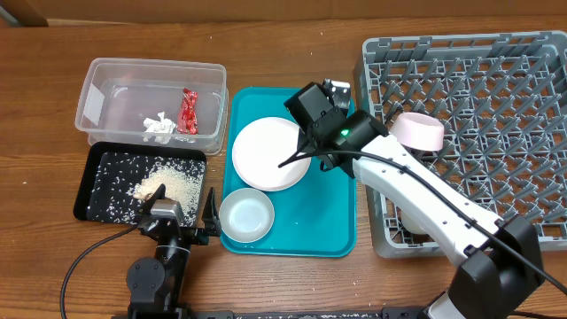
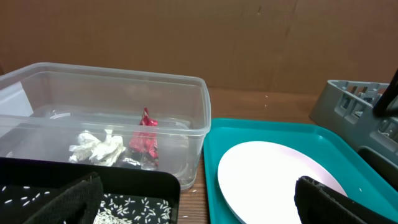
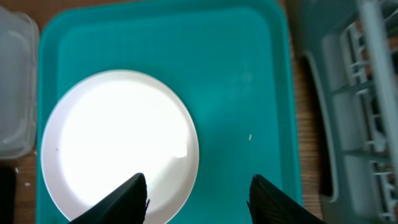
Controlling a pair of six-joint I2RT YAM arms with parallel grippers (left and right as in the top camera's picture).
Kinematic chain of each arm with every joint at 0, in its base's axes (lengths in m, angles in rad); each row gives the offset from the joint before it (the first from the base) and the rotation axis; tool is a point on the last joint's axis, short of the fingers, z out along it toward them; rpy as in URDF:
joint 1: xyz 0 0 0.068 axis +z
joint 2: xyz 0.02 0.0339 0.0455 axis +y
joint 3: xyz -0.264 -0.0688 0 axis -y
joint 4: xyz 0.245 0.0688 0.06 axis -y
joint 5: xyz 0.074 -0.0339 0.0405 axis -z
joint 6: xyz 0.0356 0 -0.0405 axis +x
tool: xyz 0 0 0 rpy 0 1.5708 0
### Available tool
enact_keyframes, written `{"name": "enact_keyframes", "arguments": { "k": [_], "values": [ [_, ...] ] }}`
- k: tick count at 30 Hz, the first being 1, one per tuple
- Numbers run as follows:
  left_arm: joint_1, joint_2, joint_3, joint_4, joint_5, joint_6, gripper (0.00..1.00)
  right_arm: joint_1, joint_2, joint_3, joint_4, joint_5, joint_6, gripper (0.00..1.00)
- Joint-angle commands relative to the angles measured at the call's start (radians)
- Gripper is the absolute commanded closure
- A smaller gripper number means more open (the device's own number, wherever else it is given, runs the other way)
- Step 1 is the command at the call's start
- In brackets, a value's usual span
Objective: Sort waste into correct bins and load items into the dishwasher
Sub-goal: 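Reach the right gripper to the white bowl at the tray front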
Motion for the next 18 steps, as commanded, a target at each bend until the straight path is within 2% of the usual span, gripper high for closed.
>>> {"name": "enact_keyframes", "arguments": {
  "k": [1, 4, 6, 12, 16, 18],
  "values": [
    [0.009, -0.008, -0.003, -0.003, 0.003, -0.01, 0.0, -0.031, 0.066, -0.048, 0.032, -0.084, -0.016, 0.46],
    [0.009, -0.008, -0.003, -0.003, 0.003, -0.01, 0.0, -0.045, 0.103, -0.055, 0.044, -0.203, -0.029, 0.46],
    [0.009, -0.008, -0.003, -0.003, 0.003, -0.01, 0.0, -0.045, 0.109, -0.055, 0.034, -0.288, -0.049, 0.5],
    [0.009, -0.008, -0.003, -0.003, 0.003, -0.01, 0.0, -0.011, 0.102, -0.055, -0.026, -0.557, -0.172, 0.5],
    [0.009, -0.008, -0.003, -0.003, 0.003, -0.01, 0.0, 0.072, 0.102, -0.056, -0.077, -0.564, -0.181, 0.5],
    [0.009, -0.008, -0.003, -0.003, 0.003, -0.01, 0.0, 0.124, 0.103, -0.061, -0.073, -0.521, -0.142, 0.51]
  ]
}}
